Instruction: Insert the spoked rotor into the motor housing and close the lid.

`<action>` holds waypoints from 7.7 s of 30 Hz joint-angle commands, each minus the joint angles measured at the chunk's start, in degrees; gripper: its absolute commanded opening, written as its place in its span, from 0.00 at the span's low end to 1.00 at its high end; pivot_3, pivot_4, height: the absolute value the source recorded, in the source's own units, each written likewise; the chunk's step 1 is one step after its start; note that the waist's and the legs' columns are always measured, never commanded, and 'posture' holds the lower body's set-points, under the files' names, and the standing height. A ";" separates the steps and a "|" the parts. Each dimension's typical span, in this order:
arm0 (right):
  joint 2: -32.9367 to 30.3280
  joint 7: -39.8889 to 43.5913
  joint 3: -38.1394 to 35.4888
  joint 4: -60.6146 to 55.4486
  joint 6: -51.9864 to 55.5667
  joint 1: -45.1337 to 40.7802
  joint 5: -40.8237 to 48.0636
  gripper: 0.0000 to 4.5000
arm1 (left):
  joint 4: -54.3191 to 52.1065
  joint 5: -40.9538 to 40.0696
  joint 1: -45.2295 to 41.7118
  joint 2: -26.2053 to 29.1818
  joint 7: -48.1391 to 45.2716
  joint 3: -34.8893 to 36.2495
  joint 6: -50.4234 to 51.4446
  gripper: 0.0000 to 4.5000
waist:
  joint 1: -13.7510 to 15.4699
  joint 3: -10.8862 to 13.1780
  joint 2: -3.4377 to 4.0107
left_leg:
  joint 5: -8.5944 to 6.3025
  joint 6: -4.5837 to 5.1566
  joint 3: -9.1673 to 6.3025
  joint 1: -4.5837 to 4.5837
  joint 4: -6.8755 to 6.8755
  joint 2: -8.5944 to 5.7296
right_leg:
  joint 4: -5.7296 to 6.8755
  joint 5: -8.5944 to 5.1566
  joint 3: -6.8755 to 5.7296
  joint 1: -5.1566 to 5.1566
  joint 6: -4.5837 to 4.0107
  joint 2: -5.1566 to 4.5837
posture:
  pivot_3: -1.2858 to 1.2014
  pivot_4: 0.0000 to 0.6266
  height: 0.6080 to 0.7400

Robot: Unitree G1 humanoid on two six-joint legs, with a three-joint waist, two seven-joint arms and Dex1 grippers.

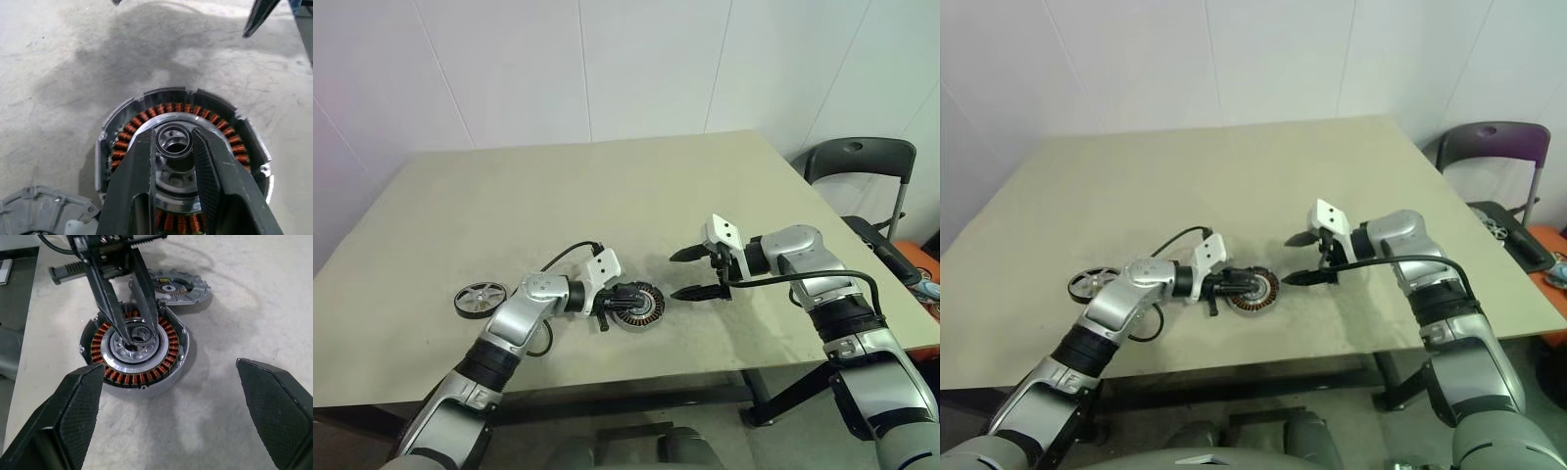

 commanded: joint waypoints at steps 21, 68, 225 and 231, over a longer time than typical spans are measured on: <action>1.43 -1.66 -2.42 -2.54 -0.18 -0.62 1.94 1.00 | -9.61 -3.05 -1.29 1.93 0.95 6.31 5.18 0.99 | -0.18 0.02 -0.03 | 0.00 0.00 -0.01 0.00 0.01 0.01 | 0.03 0.00 0.00 -0.01 0.00 0.00 | 0.52 0.00 1.00; 14.60 -4.46 -0.50 8.06 0.94 -5.72 0.90 0.01 | -31.00 -12.31 29.00 15.70 13.78 31.24 9.06 1.00 | -0.22 0.04 0.01 | 0.00 -0.02 0.02 0.57 -0.04 0.07 | 0.10 -0.22 0.04 0.44 -0.05 0.04 | 0.52 0.00 1.00; -7.74 0.83 -8.26 -6.65 3.14 7.39 3.25 1.00 | -4.08 -75.05 4.47 1.76 46.98 19.25 49.03 0.11 | 1.60 0.17 -0.16 | -0.05 0.07 0.17 -0.10 -0.54 0.00 | -0.77 -0.03 0.11 -0.05 -0.09 -0.02 | 0.52 0.00 1.00; -7.28 0.32 -8.03 -6.66 3.09 7.12 3.00 1.00 | -3.86 -71.85 3.91 1.05 45.42 20.42 50.19 0.11 | 1.58 0.17 -0.16 | -0.05 0.07 0.17 -0.10 -0.53 0.00 | -0.76 -0.03 0.11 -0.05 -0.09 -0.02 | 0.52 0.00 1.00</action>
